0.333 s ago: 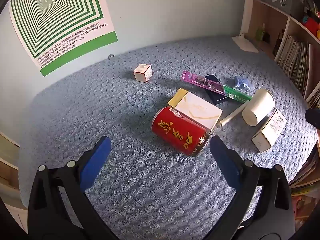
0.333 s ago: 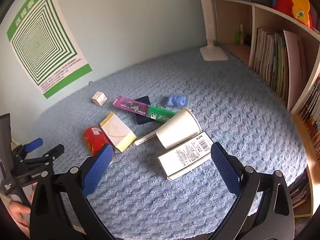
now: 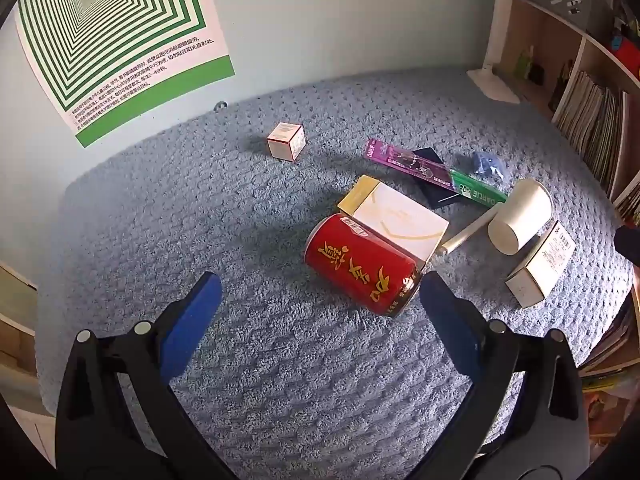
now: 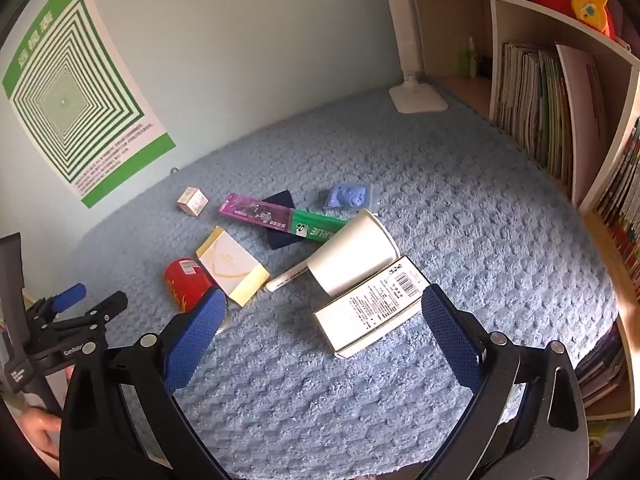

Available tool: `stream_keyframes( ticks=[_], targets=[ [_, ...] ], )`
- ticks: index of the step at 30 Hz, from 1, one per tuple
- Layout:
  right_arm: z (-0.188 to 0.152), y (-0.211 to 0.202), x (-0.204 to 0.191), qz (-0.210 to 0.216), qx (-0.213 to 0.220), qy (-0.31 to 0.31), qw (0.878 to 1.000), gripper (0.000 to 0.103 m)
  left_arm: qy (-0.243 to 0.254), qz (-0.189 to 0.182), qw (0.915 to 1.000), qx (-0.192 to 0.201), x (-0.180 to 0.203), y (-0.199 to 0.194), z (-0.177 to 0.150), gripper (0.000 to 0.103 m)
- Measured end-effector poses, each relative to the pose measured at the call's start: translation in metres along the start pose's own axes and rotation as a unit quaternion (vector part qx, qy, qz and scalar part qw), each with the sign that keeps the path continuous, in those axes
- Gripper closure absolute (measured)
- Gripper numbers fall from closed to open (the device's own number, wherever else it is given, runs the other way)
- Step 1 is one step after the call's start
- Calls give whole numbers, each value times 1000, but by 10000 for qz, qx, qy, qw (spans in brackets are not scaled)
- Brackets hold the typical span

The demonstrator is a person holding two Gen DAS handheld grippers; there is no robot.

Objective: Collect trash
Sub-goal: 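Move the left and right tools toward the red can and white barcode box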

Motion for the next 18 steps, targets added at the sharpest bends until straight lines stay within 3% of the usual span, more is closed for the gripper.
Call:
stream_keyframes(
  ticks=[18],
  targets=[
    [-1,19,22,105,-198,357,9991,6,-96,-158,9994,-283,-1,27,6,6]
  ],
)
Point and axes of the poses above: each gripper's, at about its wrist camera, not at the fingertips, and y roughly the way its jaws point, x to its right, z to its top, the point moved 9 cm from there along y, roughly the way its jaws point, and after that the axes turned 6 degrees about y, right-handed, at the moved point
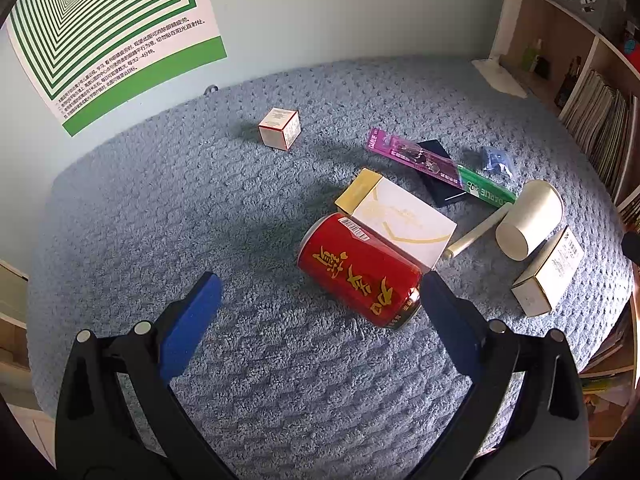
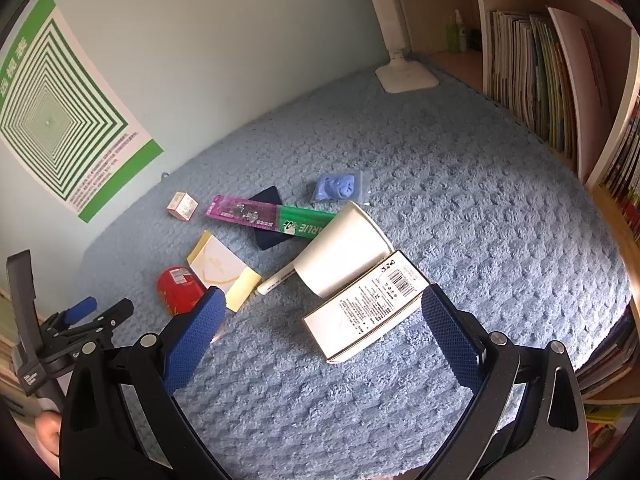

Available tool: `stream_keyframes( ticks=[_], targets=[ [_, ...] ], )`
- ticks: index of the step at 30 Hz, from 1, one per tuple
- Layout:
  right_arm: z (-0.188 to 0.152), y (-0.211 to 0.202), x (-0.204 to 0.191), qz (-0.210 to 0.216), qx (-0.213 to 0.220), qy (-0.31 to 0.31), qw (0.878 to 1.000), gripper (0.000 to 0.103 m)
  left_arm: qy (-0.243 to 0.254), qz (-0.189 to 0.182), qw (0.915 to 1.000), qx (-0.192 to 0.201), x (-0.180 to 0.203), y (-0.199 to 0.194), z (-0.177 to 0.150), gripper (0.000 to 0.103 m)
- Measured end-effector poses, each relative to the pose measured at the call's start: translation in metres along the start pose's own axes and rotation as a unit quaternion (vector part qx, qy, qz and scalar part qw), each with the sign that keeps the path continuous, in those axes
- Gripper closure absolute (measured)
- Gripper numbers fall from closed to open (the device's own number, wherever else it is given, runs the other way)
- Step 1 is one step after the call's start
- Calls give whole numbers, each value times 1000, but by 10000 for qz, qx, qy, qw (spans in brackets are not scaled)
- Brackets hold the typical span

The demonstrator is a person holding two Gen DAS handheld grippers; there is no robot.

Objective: Collect trash
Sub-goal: 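Move the left and right tools toward the red can and white barcode box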

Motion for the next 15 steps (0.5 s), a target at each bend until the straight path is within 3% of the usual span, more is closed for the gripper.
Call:
stream_keyframes(
  ticks=[15],
  targets=[
    [8,15,5,53,-163,6,9999,6,-73,-70,9997,-233,3,18,5,6]
  ],
)
Point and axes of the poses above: each gripper's, at about its wrist camera, not at the fingertips, and y roughly the way its jaws point, x to its right, z to its top, the point moved 9 cm from there along y, roughly the way its jaws point, and after that the axes turned 6 degrees about y, right-handed, at the moved point
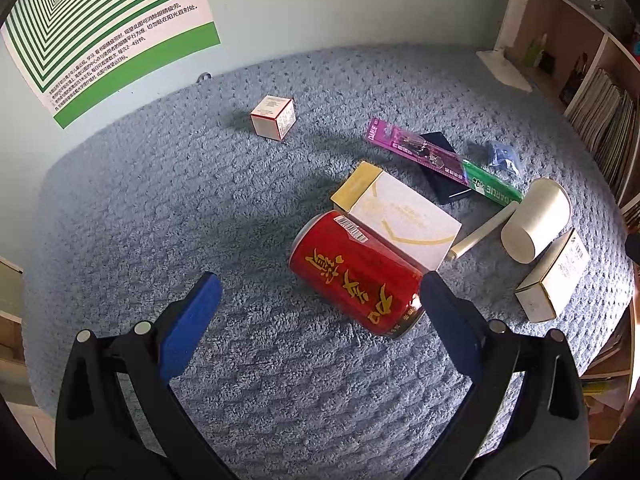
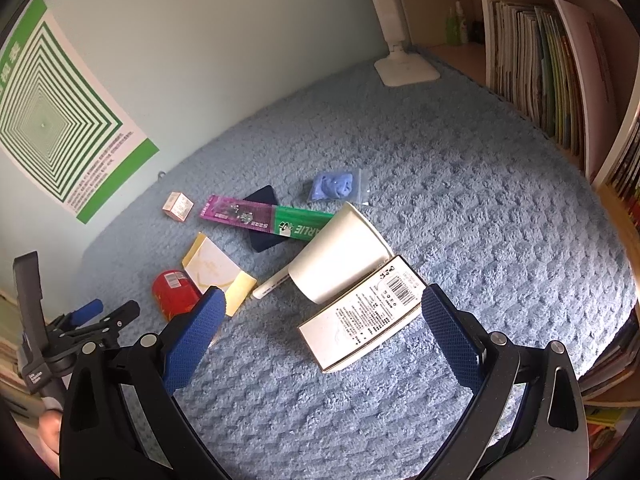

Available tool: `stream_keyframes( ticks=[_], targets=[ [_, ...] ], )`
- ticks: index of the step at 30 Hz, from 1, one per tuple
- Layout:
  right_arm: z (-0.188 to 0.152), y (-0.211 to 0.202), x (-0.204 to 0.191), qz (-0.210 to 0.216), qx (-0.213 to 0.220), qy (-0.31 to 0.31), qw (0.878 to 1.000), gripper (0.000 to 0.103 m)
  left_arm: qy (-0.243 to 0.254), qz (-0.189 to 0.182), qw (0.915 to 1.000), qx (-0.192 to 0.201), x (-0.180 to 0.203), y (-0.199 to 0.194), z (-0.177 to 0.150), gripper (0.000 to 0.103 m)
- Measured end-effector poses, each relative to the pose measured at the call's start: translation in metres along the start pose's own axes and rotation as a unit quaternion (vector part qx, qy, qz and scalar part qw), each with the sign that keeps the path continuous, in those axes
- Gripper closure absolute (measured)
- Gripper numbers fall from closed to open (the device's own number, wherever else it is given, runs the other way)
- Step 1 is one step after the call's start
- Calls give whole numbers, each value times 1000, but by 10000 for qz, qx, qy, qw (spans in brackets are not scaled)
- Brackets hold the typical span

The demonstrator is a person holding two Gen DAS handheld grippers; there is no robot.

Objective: Collect trash
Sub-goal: 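Move the left and right tools toward the red can and white barcode box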

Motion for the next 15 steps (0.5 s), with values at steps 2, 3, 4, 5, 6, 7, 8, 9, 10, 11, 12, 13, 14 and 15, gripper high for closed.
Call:
stream_keyframes(
  ticks=[2,3,4,5,6,7,8,9,10,11,12,13,14,15],
  targets=[
    [2,2,1,-9,-24,8,10000,6,-6,-15,10000,-14,0,2,1,6],
    [2,2,2,-8,-35,15,10000,6,-6,-26,10000,-24,0,2,2,6],
    [2,3,2,-4,-44,23,10000,6,-5,-31,10000,-32,-1,3,2,6],
    [1,4,3,-5,-55,37,10000,6,-4,-24,10000,-42,-1,4,3,6],
    [2,5,4,-6,-71,44,10000,6,-5,-24,10000,-51,-1,5,3,6],
    [3,6,5,-9,-87,52,9999,6,-9,-37,10000,-60,-1,6,3,6],
    [2,7,6,-14,-98,57,9999,6,-15,-48,10000,-77,-1,7,3,6],
    [3,8,6,-21,-113,57,9999,6,-19,-62,9999,-83,-1,8,3,6],
    [3,9,6,-23,-127,52,9999,6,-29,-76,9999,-89,-1,9,3,6],
    [3,9,7,-28,-136,43,9999,6,-34,-81,9999,-98,-1,9,3,6],
    [3,10,7,-31,-144,30,9999,6,-38,-86,9999,-103,-1,10,3,6],
    [3,10,7,-29,-149,23,9999,6,-43,-100,9999,-110,-1,11,3,6],
    [5,10,7,-32,-152,20,9999,6,-45,-107,9999,-115,-1,11,3,6],
    [4,10,7,-32,-147,20,9999,6,-44,-105,9999,-114,-1,11,3,6]
  ],
)
Point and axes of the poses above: each gripper's, at about its wrist camera, not at the fingertips, and y roughly the way its jaws point, x to its right, z to its top, the point moved 9 cm from there along y, roughly the way its jaws point, and after that the axes turned 6 degrees about y, right-handed, at the moved point
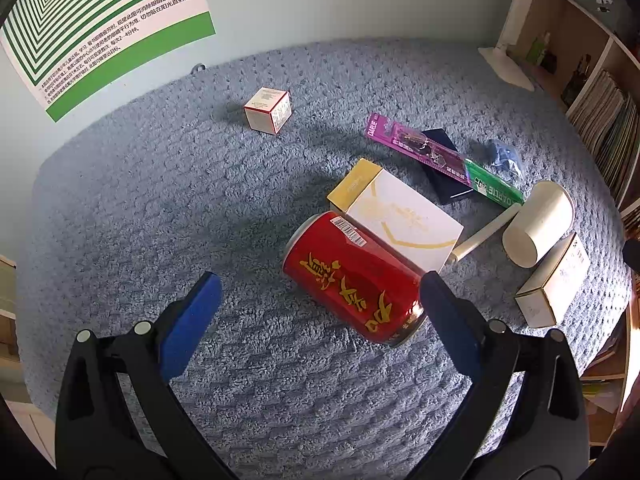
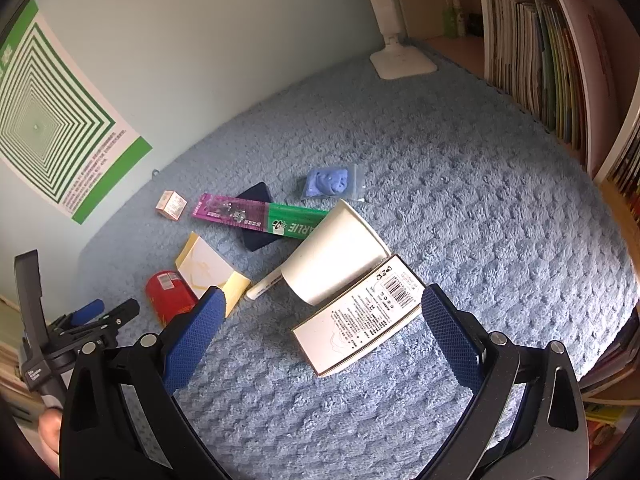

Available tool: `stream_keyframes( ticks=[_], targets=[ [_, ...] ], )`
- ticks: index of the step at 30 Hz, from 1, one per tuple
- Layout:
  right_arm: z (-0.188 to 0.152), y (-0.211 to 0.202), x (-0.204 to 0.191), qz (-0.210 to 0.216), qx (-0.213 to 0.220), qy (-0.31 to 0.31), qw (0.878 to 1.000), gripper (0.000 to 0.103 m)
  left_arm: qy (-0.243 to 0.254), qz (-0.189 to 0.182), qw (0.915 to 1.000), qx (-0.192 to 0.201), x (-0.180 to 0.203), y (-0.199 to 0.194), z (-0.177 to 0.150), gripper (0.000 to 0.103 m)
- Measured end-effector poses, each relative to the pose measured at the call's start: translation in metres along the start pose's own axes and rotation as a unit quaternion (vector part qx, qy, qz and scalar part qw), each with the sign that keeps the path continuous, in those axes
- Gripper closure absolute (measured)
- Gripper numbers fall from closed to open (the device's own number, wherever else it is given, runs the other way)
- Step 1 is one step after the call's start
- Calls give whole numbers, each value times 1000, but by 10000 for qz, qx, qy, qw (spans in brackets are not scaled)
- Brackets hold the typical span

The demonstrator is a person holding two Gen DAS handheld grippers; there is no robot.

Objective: Collect trash
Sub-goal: 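Move the left and right tools toward the red can and white barcode box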

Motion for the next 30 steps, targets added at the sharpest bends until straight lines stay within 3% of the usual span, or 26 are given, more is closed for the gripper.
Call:
stream_keyframes(
  ticks=[30],
  targets=[
    [-3,-5,-1,-5,-12,88,10000,6,35,6,10000,-24,3,0,-4,6]
  ],
)
Point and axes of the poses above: each gripper's, at about its wrist camera, not at the fingertips, and y roughly the way its jaws point, x to its right, z to its top, the point moved 9 cm from there along y, roughly the way its jaws point, and after that the axes turned 6 degrees about y, right-handed, at the moved point
